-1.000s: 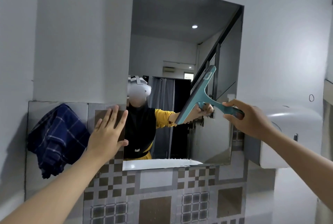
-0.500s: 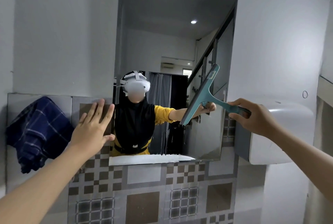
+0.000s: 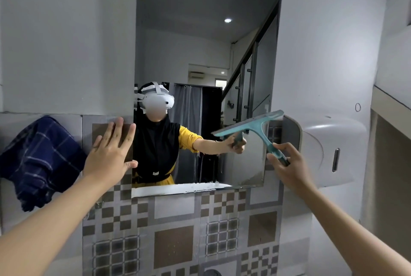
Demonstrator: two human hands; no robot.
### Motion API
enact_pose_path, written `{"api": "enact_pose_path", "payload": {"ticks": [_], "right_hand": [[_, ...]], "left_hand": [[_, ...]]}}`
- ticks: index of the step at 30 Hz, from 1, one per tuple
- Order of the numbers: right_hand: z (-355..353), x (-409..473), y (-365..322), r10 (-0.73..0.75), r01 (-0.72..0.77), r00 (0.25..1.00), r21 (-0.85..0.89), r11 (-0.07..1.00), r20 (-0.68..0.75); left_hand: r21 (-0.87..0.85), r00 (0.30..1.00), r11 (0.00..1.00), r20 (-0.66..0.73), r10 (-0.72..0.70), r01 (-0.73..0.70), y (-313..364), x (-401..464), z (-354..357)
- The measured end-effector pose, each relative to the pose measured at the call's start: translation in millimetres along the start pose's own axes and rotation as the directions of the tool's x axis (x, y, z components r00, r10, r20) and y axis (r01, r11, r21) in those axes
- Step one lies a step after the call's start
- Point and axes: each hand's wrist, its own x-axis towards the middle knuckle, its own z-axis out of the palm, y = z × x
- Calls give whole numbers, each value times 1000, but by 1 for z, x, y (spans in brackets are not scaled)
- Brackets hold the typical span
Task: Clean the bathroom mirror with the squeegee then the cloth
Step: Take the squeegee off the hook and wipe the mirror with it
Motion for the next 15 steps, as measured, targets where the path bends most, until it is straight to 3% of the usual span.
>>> {"api": "enact_pose_path", "payload": {"ticks": [6,15], "right_hand": [[38,-26,-42,201,-187,976,150,971,-83],[73,-44,-104,509,-474,861,367,800,2]], "left_hand": [[-14,1000,1000,12,5,-5,1,0,-1],[-76,1000,997,16,-21,22,6,-6,-4]]}}
